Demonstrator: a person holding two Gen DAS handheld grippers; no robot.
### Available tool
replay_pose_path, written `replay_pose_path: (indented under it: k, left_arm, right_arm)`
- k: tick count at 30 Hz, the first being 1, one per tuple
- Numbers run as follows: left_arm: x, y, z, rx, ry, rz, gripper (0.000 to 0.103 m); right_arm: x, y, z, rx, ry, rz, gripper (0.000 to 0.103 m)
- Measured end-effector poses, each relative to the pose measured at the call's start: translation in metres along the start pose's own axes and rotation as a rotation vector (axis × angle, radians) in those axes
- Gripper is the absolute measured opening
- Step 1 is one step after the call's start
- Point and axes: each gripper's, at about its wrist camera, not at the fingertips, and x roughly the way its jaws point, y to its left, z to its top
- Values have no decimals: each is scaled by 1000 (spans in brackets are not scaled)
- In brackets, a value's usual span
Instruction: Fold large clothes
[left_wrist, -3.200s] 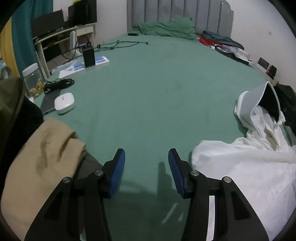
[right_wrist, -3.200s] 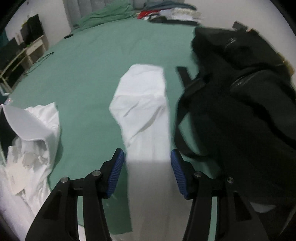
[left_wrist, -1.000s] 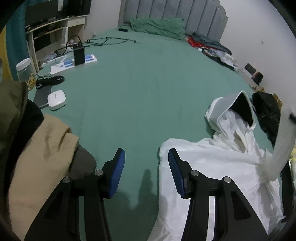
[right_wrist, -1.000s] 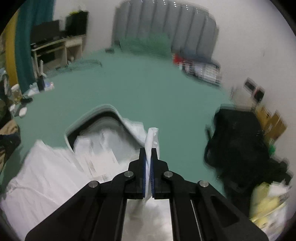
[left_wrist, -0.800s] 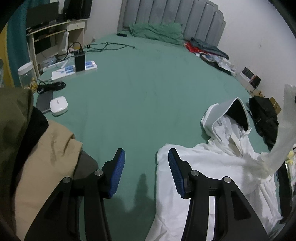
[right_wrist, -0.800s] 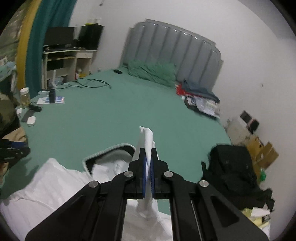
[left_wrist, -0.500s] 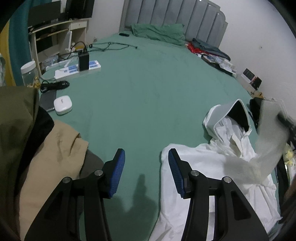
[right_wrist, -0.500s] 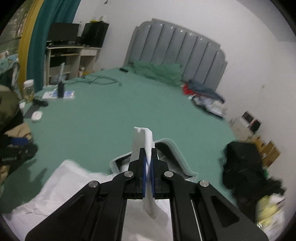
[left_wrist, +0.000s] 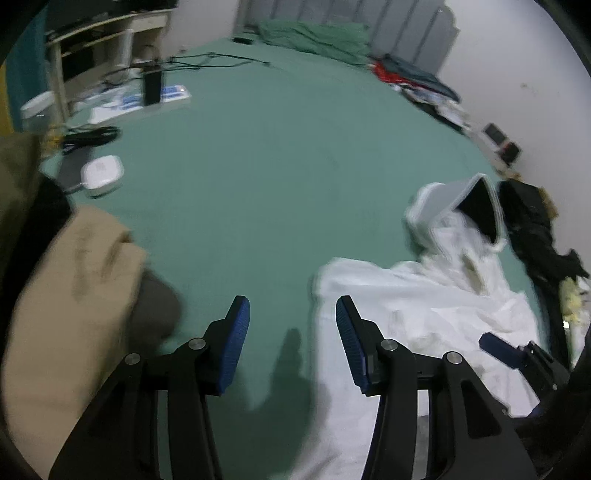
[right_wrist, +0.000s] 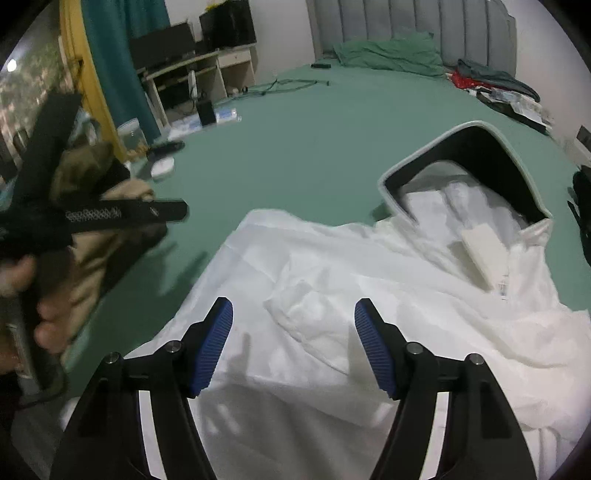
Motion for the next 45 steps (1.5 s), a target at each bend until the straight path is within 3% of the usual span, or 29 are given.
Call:
replay_pose_path:
  k: [6,10,12,13,14,17,22,26,28,30,32,33,35,40,45]
  left_arm:
    - [15,-50,-14,93,36,-177,51]
    - [40,-81,-26,175,73,-174,51]
    - [54,-91,-34,213,106,-160,41]
    - [58,-94,-37,233,115,-148,19]
    - [62,-96,-41,254,126,-125,7]
    - [55,-87,-45,244,88,-93,4]
    - [29,-58,-34,197,-8,-40,3]
    - [43,-43,-29,177,76,-30,4]
    - [50,-36,-33,150,138,-14,10]
    - [45,-35,-36,155,136,-10,14]
    - [39,-35,-37,175,132,11,33]
    - [37,-33,-38,180,135,22,37]
    - [36,-28,-39,179,141,30,39]
    - [27,-15,-26,129,123,20,39]
    - [18,-15,-2,103,66,50,39]
  right_arm:
    - [-43,-68,-8,76,-44,-160,69]
    - [-58,-141,-32,195,5,-274,69]
    - [-63,-167,-41,225,35,-317,69]
    - [-66,-180,-47,237,46,-343,69]
    - [-69,-194,-53,245,54,-370,69]
    - [-74,-225,-63,283,81,-405,69]
    - [-74,-249,-74,302,123,-406,69]
    - [-59,-251,-95,298,212,-395,69]
    - [-63,-249,-101,313,191,-398,69]
    - [-68,-246,-99,307,192,-427,69]
    - [-71,-239,-98,273,185,-485,69]
    - [-69,-237,-98,255,202,-484,69]
    - [-66,-233,-99,233,232,-475,69]
    - [-79,-220,-77,192,196,-516,69]
    - [-74,-199,-33,91,146,-484,69]
